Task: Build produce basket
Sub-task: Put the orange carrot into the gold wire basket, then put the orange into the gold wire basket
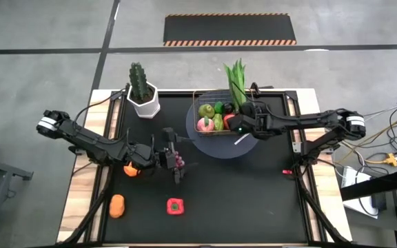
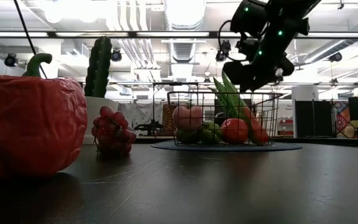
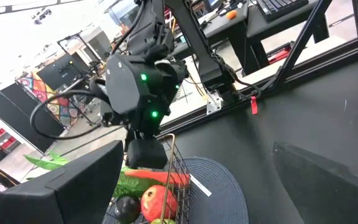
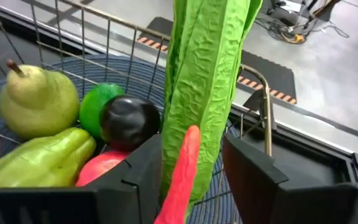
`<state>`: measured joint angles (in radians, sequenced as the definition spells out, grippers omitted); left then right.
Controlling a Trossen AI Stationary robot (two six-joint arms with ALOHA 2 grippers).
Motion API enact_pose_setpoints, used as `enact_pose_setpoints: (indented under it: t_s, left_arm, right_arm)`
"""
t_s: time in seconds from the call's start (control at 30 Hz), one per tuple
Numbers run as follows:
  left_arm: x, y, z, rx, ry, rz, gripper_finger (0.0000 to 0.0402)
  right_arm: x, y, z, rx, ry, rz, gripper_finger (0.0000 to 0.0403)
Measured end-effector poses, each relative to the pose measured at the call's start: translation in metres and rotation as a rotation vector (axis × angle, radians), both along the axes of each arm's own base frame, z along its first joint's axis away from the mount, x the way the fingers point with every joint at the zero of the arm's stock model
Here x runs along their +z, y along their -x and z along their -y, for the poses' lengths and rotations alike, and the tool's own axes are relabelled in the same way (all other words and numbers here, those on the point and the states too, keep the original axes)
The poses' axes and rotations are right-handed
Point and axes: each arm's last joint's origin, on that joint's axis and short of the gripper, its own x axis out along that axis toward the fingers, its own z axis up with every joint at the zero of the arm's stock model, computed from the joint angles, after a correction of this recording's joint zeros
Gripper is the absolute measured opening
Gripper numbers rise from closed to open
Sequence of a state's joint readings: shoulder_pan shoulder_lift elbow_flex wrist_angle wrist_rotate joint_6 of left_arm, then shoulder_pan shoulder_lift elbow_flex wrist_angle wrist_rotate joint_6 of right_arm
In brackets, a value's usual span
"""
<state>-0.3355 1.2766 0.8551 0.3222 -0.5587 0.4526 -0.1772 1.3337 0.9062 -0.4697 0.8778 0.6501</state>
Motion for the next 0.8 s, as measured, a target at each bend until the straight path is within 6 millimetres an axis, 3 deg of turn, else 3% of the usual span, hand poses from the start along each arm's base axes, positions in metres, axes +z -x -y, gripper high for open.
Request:
enact_pose_setpoints:
  t_s: [0.23, 0.4, 0.6, 0.8]
  left_arm:
    - [0.0, 0.0, 0.0, 0.0, 0.001, 0.0, 0.0393]
    - [-0.001, 0.0, 0.0, 0.002, 0.026, 0.002, 0.0393]
    - [-0.004, 0.001, 0.0, 0.008, 0.085, 0.008, 0.0393]
    - [-0.007, -0.001, 0.0, 0.019, 0.189, 0.024, 0.0393]
  right_arm:
    - [0.022, 0.01, -0.005, 0.09, -0.052, 0.072, 0.0177]
    - [0.044, 0.02, -0.022, 0.227, -0.092, 0.145, 0.0178]
    - [0.06, 0.03, -0.064, 0.459, -0.065, 0.152, 0.0178]
    - [0.051, 0.036, -0.111, 0.703, -0.044, 0.106, 0.0178]
